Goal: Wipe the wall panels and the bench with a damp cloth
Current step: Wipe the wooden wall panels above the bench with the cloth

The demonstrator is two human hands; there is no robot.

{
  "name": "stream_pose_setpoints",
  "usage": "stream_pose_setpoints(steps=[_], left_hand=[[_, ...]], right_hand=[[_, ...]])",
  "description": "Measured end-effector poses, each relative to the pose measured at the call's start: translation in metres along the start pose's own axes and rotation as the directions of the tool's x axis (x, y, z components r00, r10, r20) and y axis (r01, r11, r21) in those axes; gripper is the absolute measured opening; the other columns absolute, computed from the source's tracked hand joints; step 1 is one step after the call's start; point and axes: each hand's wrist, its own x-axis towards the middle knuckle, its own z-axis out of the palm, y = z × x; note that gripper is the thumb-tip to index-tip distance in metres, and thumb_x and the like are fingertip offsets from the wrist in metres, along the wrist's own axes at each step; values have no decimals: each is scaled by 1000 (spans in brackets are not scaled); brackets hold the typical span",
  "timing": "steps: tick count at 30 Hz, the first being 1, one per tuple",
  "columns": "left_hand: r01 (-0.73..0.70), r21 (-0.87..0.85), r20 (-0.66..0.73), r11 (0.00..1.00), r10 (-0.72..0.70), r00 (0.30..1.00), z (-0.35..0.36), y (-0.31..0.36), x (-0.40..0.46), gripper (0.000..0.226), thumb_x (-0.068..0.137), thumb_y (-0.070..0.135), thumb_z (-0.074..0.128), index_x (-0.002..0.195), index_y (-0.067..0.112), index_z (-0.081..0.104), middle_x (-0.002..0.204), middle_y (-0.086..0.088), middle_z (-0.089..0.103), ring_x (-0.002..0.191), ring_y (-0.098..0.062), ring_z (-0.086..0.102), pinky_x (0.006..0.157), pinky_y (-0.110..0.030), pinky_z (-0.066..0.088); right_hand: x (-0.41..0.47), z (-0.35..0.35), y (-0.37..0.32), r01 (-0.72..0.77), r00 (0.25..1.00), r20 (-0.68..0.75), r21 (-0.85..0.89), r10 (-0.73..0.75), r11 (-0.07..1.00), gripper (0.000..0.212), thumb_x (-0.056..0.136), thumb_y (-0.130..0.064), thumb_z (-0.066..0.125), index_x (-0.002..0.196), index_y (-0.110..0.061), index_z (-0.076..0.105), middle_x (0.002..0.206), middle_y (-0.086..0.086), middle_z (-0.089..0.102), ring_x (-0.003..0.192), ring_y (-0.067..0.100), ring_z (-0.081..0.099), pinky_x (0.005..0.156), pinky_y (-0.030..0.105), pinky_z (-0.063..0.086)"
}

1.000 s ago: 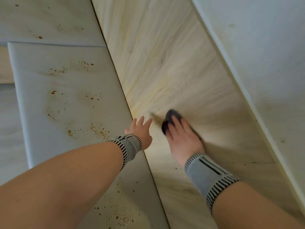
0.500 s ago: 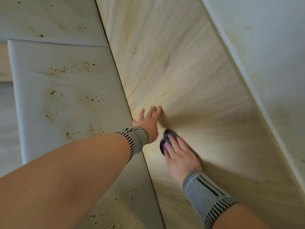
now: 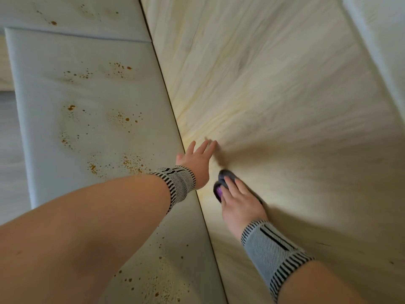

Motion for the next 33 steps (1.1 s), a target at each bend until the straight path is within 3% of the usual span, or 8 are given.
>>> stream_pose_setpoints(steps=[2, 6, 8, 15, 20, 25, 29, 33], left_hand=[[26, 45, 37, 999, -28, 999, 5, -11, -1, 85, 98, 11, 44, 155, 33, -15, 165, 10, -10, 152, -23, -11, 120, -58, 11], [70, 86, 88, 994, -78, 993, 24, -31, 4, 81, 100, 14, 44, 156, 34, -11, 165, 9, -12, 152, -23, -12, 120, -61, 7], [68, 103, 108, 992, -79, 991, 33, -37, 8, 81, 100, 16, 46, 156, 34, -10, 165, 8, -12, 152, -24, -11, 119, -62, 7], [44, 272, 161, 961, -90, 983, 64, -68, 35, 82, 98, 32, 53, 157, 30, -4, 165, 1, -11, 152, -26, -11, 118, -64, 5], [74, 423, 185, 903, -166, 969, 81, -108, 63, 91, 94, 33, 61, 158, 24, -3, 165, -4, -14, 151, -29, -13, 117, -65, 1], [39, 434, 174, 900, -126, 977, 90, -128, 72, 90, 94, 30, 61, 158, 21, -1, 165, -5, -14, 151, -30, -13, 117, -65, 3], [31, 392, 177, 919, -108, 978, 88, -127, 76, 82, 96, 27, 57, 159, 21, 5, 165, -5, -10, 151, -30, -12, 117, -65, 1], [19, 385, 162, 923, -88, 983, 92, -132, 77, 82, 95, 39, 57, 159, 24, 6, 166, -2, -7, 152, -29, -9, 116, -65, -1]], right_hand=[[5, 1, 0, -2, 1000, 20, -5, 3, 1000, 54, 103, -24, 22, 151, 0, 21, 162, 16, 6, 148, 34, -9, 116, 48, -13], [38, -26, 21, -194, 968, -162, 14, 194, 981, 59, 101, -24, 20, 152, 1, 7, 162, 15, 1, 148, 36, -12, 117, 49, -11], [49, -26, 22, -214, 963, -162, 36, 217, 976, 59, 101, -24, 15, 152, 1, 0, 162, 16, -4, 147, 37, -15, 116, 48, -12], [57, 46, -28, 89, 987, 135, -18, -85, 996, 54, 104, -31, 19, 153, -8, 21, 163, 13, 2, 147, 36, -15, 114, 51, -17], [99, 73, -48, 118, 969, 219, 6, -117, 993, 50, 104, -30, 25, 150, -11, 31, 163, 10, 5, 147, 35, -16, 114, 50, -19], [139, 81, -62, 217, 934, 298, -30, -198, 976, 41, 100, -25, 39, 138, -16, 53, 159, 15, 19, 147, 41, -8, 117, 56, -11], [187, 49, -51, 151, 977, 176, -181, -119, 972, 45, 100, -28, 34, 139, -12, 51, 155, 16, 28, 143, 46, 3, 114, 61, 5], [222, 26, -38, 73, 995, -50, -279, -91, 957, 41, 101, -27, 33, 129, -13, 59, 139, 12, 48, 133, 38, 25, 105, 49, 26]])
